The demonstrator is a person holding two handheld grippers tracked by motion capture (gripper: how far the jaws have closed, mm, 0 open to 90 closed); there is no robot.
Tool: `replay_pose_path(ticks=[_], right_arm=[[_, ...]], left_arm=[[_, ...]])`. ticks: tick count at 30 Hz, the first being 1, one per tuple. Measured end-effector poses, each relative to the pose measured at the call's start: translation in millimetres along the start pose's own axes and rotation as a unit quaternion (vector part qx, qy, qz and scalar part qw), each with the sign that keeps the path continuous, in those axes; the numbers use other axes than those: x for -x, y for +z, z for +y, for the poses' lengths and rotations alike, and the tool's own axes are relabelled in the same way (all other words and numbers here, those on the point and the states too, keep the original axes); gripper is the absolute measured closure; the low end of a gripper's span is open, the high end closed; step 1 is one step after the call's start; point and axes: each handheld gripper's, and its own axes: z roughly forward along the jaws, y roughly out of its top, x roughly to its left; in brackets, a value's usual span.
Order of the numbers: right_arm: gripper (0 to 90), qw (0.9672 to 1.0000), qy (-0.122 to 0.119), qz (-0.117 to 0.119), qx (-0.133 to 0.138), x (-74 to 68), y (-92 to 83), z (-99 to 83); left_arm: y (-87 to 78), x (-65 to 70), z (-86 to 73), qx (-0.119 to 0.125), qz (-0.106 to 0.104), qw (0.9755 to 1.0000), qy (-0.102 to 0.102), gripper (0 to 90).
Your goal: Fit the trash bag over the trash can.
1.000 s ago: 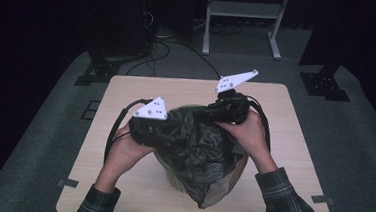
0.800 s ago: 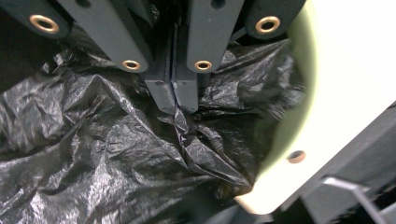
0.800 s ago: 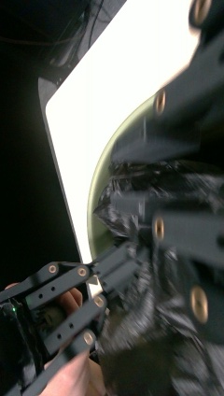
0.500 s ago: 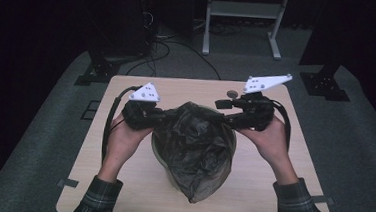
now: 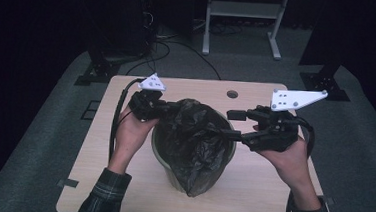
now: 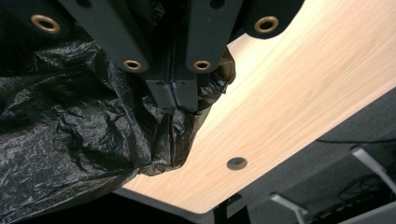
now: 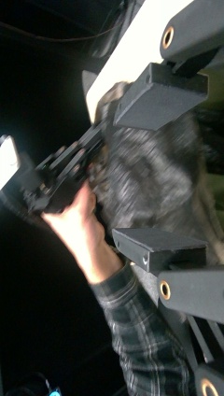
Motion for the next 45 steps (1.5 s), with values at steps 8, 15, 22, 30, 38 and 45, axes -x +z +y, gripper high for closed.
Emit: replay_pose_path(ticks=[8,15,22,30,38,45], right_arm=[[69.4,0.9995,-0.020,-0.007,-0.024,-2.2,14.2,-1.5],[89.8,0.9981,-0.016,-0.041,-0.044,17.4,19.5,-11.5],[89.8,0.9953,0.006,-0.080,-0.054,50.8,32.0,-17.5],[89.8,0.9943,0.027,-0.091,-0.049,83.1,51.2,-13.2],[89.9,0.9911,0.045,-0.110,-0.060,103.0,59.6,-14.5],[89.8,0.9889,0.060,-0.117,-0.068,118.2,65.8,-18.1]], left_arm=[[-1.1,2.1,-2.0,-0.002,-0.011,0.9999,-0.001,89.4],[-10.5,5.6,-15.4,0.015,-0.027,0.9995,0.002,77.4],[-35.6,6.0,-18.3,0.059,-0.032,0.9977,0.001,53.4],[-40.1,29.2,0.5,0.073,-0.067,0.9942,0.042,40.8],[-37.7,43.0,-2.3,0.081,-0.108,0.9892,0.057,35.5],[-42.5,52.7,-11.2,0.075,-0.124,0.9869,0.070,31.6]])
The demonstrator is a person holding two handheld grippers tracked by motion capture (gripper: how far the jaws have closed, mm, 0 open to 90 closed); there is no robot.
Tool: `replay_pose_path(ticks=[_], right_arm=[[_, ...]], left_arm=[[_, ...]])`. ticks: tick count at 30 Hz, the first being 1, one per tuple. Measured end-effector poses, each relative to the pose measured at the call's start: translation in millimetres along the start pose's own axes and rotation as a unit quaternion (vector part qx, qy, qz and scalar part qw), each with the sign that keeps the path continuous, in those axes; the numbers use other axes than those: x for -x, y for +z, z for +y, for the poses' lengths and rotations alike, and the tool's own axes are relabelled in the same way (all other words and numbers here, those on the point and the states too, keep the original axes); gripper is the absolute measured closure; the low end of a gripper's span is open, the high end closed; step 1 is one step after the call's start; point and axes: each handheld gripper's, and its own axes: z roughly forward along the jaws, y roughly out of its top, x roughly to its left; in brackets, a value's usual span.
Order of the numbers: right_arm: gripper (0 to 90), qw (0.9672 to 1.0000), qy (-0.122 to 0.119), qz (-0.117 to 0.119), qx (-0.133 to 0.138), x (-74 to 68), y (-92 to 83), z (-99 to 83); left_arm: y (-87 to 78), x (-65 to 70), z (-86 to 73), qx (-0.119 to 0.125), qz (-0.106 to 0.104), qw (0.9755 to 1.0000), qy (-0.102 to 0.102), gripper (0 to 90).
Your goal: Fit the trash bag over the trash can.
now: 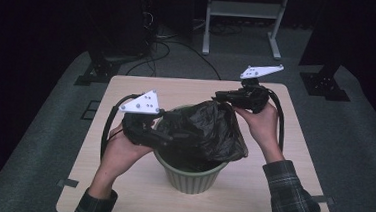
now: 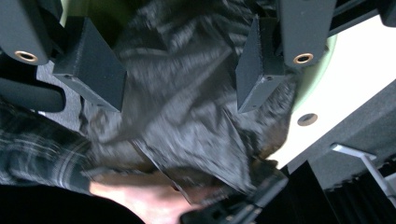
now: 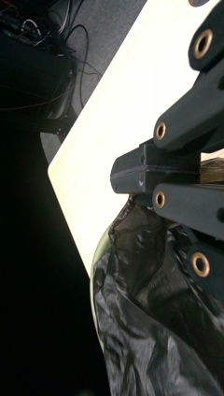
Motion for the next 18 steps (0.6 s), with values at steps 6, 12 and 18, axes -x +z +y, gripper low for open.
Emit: replay_pose_path(ticks=[6,12,18], right_arm=[[89.8,0.9999,0.009,-0.003,-0.010,6.2,6.9,-3.2],[89.9,0.9998,0.015,-0.003,-0.013,10.0,11.8,-4.9],[89.9,0.9998,0.012,0.003,-0.013,6.1,14.1,-4.3]], left_arm=[[-0.4,11.1,-9.6,-0.001,-0.015,0.9999,0.005,29.7],[3.7,16.6,-14.7,-0.008,-0.005,0.9999,0.010,29.5],[21.1,14.7,-10.2,-0.029,0.002,0.9993,0.026,33.8]])
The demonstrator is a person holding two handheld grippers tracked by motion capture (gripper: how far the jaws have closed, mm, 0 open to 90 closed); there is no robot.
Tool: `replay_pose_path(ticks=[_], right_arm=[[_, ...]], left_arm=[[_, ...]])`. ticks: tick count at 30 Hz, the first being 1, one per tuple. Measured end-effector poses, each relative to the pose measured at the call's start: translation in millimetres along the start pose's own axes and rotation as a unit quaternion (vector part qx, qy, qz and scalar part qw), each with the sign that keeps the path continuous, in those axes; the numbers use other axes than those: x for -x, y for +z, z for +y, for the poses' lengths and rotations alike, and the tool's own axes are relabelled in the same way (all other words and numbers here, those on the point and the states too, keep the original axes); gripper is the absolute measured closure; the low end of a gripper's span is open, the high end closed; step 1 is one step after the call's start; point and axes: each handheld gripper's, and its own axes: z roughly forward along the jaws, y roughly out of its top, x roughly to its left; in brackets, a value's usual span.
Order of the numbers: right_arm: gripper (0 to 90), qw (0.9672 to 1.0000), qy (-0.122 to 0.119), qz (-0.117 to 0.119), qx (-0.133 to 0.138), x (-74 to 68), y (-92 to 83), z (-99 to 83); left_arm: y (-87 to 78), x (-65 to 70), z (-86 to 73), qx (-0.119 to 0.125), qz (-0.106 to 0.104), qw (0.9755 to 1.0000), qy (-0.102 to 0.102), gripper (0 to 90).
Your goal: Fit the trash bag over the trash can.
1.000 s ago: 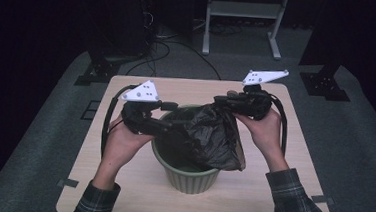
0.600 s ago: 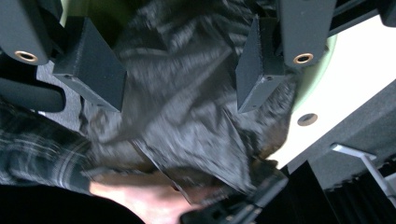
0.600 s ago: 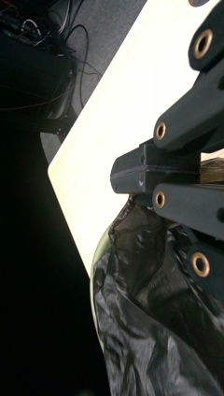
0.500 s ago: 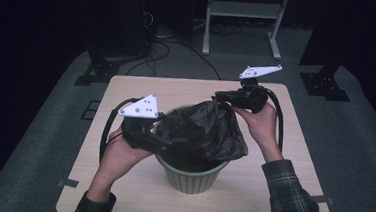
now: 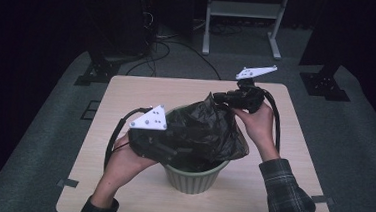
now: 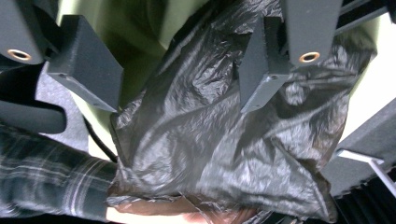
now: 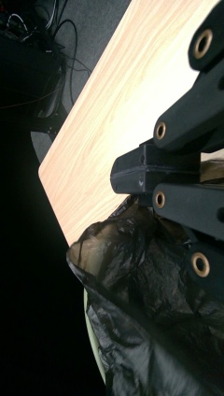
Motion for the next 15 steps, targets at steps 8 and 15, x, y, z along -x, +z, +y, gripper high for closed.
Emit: replay_pose_path(ticks=[8,15], right_arm=[[75.1,1.0000,0.000,0.003,0.007,-2.1,-11.8,-4.0],[55.7,0.9996,0.006,-0.006,0.028,-10.0,-52.6,-9.7]], left_arm=[[6.0,-17.6,6.0,-0.015,0.013,0.9997,-0.012,90.0],[1.6,-44.4,7.9,0.007,0.062,0.9967,-0.052,90.0]])
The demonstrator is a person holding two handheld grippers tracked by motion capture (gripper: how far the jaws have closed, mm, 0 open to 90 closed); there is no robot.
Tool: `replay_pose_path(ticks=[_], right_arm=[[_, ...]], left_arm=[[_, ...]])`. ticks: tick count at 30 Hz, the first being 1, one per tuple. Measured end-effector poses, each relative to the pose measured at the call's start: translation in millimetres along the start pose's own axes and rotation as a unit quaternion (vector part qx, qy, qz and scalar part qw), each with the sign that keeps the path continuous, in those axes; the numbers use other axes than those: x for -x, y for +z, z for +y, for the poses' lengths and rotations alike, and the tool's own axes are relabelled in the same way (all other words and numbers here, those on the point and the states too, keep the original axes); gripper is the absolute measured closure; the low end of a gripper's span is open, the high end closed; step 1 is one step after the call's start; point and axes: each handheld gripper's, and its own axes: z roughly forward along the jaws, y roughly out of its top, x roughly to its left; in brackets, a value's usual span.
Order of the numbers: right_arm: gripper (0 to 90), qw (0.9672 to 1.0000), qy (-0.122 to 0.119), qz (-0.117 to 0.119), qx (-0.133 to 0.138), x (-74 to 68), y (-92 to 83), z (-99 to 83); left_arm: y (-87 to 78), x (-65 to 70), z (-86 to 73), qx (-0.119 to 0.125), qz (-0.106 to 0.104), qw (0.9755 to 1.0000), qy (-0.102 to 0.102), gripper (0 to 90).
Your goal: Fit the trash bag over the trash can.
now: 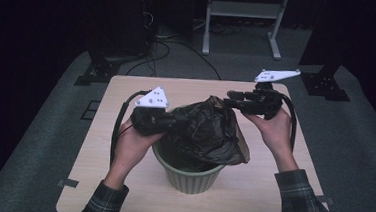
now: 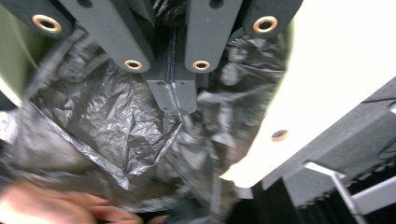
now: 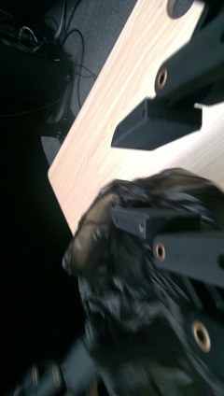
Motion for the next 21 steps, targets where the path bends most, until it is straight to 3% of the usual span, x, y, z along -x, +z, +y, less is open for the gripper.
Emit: replay_pose_path(ticks=[8,13,15,18,20,21], right_arm=[[42.0,0.9998,-0.002,0.013,0.013,-33.5,-52.2,-18.0],[43.1,0.9997,0.001,0.022,0.010,-52.4,-64.1,-37.8],[50.1,0.9996,0.009,0.025,-0.001,-52.3,-60.8,-44.0],[72.2,0.9994,0.010,0.031,-0.010,-48.7,-54.3,-50.9],[83.8,0.9996,0.012,0.023,-0.012,-45.5,-51.7,-52.6],[85.4,0.9997,0.011,0.019,-0.010,-43.3,-50.4,-52.8]], left_arm=[[0.0,-11.1,-0.9,0.004,0.013,0.9998,-0.017,90.0],[-8.8,-12.5,-3.4,0.010,0.019,0.9996,-0.020,90.0],[-12.9,-12.3,-5.2,0.010,0.022,0.9995,-0.022,89.9],[-18.8,-13.6,-8.5,0.009,0.025,0.9994,-0.021,89.9],[-22.7,-15.0,-11.7,0.011,0.027,0.9992,-0.025,89.9],[-25.0,-16.2,-13.5,0.010,0.030,0.9992,-0.025,89.9]])
